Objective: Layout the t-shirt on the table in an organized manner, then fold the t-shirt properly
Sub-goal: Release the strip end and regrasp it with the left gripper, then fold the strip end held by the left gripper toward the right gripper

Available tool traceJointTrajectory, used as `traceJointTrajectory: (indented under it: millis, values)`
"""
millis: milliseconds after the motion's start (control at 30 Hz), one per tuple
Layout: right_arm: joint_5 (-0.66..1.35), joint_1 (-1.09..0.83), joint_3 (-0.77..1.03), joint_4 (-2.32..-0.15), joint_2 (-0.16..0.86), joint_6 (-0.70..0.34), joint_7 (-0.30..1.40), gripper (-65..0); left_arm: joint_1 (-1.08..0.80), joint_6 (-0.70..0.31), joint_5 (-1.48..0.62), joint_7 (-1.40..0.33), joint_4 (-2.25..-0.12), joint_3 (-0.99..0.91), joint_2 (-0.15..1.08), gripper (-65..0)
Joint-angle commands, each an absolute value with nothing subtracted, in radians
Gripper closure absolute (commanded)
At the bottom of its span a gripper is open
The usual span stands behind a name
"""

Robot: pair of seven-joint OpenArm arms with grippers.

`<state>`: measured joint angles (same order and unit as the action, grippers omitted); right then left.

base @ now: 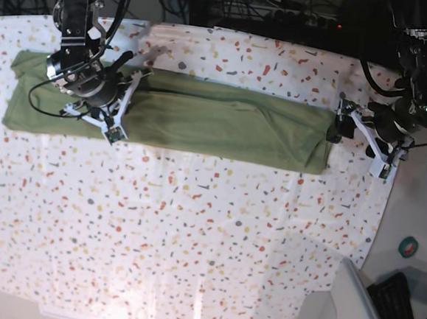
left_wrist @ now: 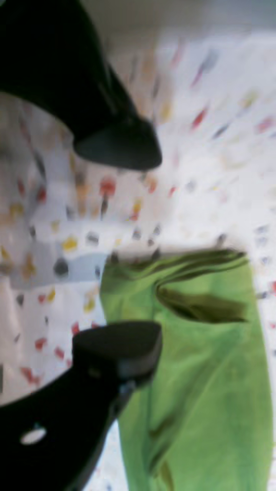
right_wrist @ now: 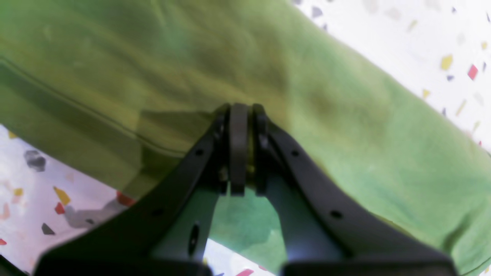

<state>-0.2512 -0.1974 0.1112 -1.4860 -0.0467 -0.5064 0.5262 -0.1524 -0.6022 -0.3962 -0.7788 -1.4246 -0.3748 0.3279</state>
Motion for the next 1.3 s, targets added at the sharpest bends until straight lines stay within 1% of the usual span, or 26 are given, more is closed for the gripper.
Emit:
traceJointTrajectory:
  millis: [0, 133, 300, 533, 567, 633, 767, 867, 933, 1000, 1067, 1200, 1267]
  values:
    - [-0.246, -0.188, 0.11, -1.508, -0.045, -0.503, 0.51, -3.6, -0.12, -0.602, -0.423, -0.756, -1.402, -0.378, 0.348, -61.4]
    - [-0.246, -0.188, 0.105, -1.508, -0.047, -0.503, 0.51, -3.6, -0.074, -0.602, -0.435, -0.693, -1.282, -0.314, 0.344, -61.4]
    - [-0.246, -0.188, 0.108, -1.508, -0.047, -0.504, 0.51, -3.6, -0.051, -0.602, -0.438, -0.633, -1.231, -0.229, 0.341, -61.4]
    - [-0.246, -0.188, 0.11, -1.509, -0.047, -0.506, 0.51, -3.6, -0.002, -0.602, -0.438, -0.624, -1.101, -0.228, 0.331, -61.2]
    - [-0.246, -0.188, 0.11, -1.509, -0.047, -0.506, 0.51, -3.6, -0.001, -0.602, -0.438, -0.624, -1.095, -0.228, 0.329, -60.1]
    - [-0.246, -0.188, 0.11, -1.509, -0.047, -0.506, 0.51, -3.6, -0.001, -0.602, -0.438, -0.622, -1.089, -0.228, 0.326, -55.8]
    - [-0.246, -0.188, 0.105, -1.509, -0.047, -0.506, 0.51, -3.6, 0.001, -0.602, -0.44, -0.622, -1.087, -0.229, 0.291, -39.8]
    - [-0.246, -0.188, 0.105, -1.509, -0.047, -0.506, 0.51, -3.6, 0.001, -0.602, -0.44, -0.622, -1.087, -0.229, 0.271, -24.5]
    - [-0.246, -0.188, 0.105, -1.511, -0.047, -0.506, 0.509, -3.6, 0.001, -0.602, -0.44, -0.622, -1.087, -0.229, 0.271, -13.2]
    - [-0.246, -0.191, 0.108, -1.527, -0.047, -0.506, 0.509, -3.6, 0.001, -0.602, -0.44, -0.622, -1.087, -0.229, 0.271, 0.0]
    - [-0.246, -0.197, 0.111, -1.569, -0.047, -0.506, 0.509, -3.6, 0.001, -0.601, -0.44, -0.622, -1.09, -0.246, 0.277, 0.0]
    - [-0.245, -0.22, 0.111, -1.672, -0.048, -0.506, 0.509, -3.6, 0.001, -0.601, -0.43, -0.622, -1.096, -0.375, 0.28, 0.0]
    - [-0.245, -0.232, 0.111, -1.718, -0.051, -0.506, 0.509, -3.6, 0.001, -0.601, -0.43, -0.622, -1.107, -0.403, 0.306, 0.0]
